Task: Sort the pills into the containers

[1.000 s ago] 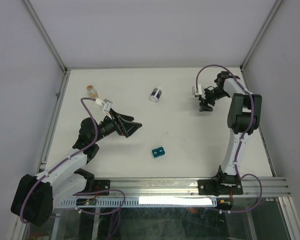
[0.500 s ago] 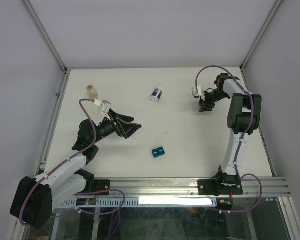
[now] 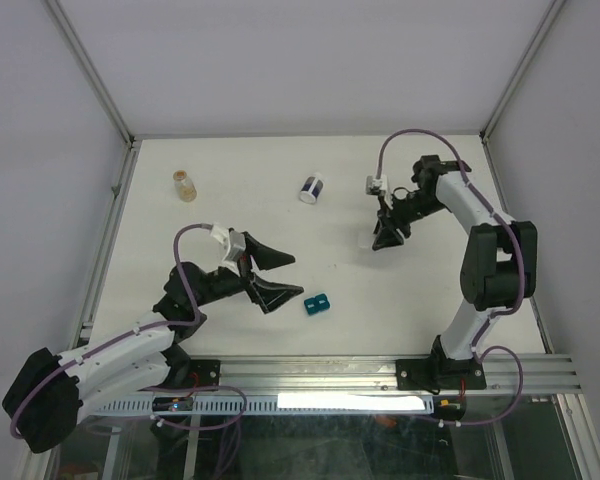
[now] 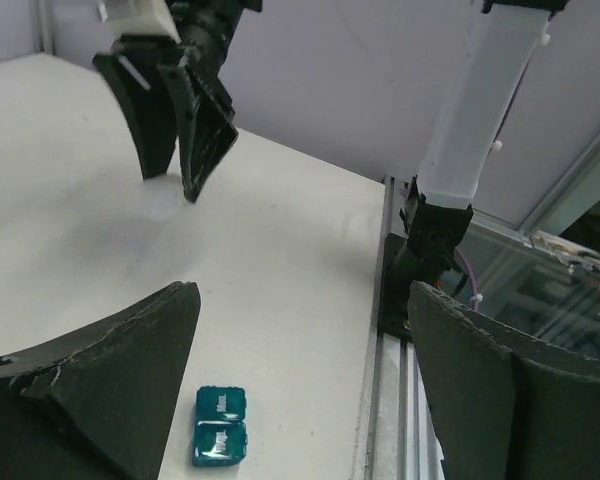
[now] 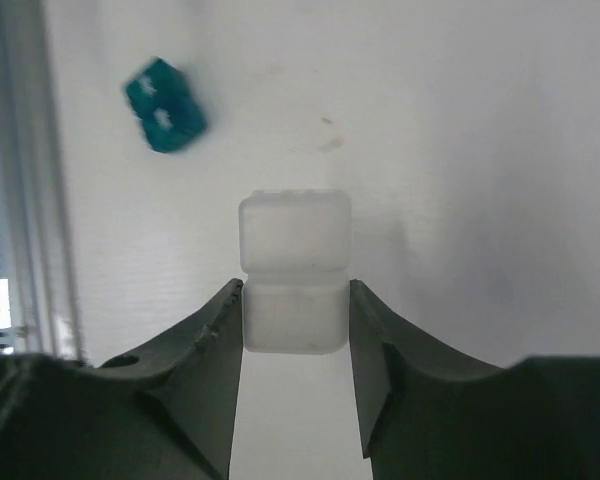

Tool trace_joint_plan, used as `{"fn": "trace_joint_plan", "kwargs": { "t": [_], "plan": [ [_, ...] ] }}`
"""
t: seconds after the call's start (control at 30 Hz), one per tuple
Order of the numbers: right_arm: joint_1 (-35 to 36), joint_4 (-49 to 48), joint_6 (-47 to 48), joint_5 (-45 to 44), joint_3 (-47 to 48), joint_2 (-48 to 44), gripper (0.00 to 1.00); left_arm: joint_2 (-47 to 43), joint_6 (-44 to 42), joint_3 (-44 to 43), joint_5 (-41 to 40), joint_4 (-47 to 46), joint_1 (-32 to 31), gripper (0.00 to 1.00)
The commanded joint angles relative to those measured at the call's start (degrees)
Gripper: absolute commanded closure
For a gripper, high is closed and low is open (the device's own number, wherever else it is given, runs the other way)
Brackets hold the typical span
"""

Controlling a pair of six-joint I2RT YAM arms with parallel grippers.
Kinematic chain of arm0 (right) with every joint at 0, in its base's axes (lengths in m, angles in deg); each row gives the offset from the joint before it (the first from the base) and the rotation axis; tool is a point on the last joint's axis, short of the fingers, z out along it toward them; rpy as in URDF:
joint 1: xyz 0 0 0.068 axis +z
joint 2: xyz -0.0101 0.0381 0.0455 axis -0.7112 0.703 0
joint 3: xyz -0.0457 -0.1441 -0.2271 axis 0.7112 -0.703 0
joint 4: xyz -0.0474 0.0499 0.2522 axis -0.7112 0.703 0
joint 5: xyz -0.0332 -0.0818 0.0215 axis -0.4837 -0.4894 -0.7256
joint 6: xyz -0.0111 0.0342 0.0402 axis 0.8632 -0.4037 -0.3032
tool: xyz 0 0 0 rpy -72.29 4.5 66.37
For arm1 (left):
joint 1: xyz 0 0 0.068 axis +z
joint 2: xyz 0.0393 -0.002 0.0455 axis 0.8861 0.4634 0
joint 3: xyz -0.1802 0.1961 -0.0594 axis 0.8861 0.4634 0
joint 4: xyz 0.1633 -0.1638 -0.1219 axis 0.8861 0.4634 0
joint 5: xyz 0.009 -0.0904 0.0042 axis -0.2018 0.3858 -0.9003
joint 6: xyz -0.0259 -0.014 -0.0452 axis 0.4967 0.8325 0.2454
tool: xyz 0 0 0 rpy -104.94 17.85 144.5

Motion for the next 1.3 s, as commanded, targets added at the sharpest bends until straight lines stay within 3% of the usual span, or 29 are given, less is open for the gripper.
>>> {"fn": "trace_joint_plan", "kwargs": {
  "t": [0.0,0.2,0.3,0.43,0.73,0.87,1.27],
  "plan": [
    [8.47,7.73,-16.18,8.62,-4.6,-4.23,0.78,-2.74,-17.41,1.93,-3.06,-8.38,-6.08,0.14],
    [14.86,6.42,-22.4,14.88,-7.23,-7.76,0.78,-3.43,-44.34,3.56,-4.23,-7.1,-14.45,0.1],
    [16.05,1.48,-27.67,15.99,-8.58,-8.97,0.78,-1.18,-50.01,1.9,-5.31,-2.36,-15.26,0.1],
    [17.09,6.11,-23.52,18.8,-7.72,-6.68,0.78,3.35,-57.11,0.26,-6.94,0.3,-16.57,0.1],
    [20.15,9.93,-18.82,19.42,-8.03,-4.14,0.78,17.1,-65.01,-7.28,-13.59,1.84,-17.1,0.18],
    [21.07,9.97,-18.47,19.03,-8.27,-4.21,0.78,21.82,-66.64,-9.96,-12.6,2.02,-17.1,0.2],
    [21.5,10.94,-17.15,19.0,-8.33,-4.08,0.78,22.61,-64.85,-12.05,-6.24,4.95,-17.1,0.43]
  ]
}}
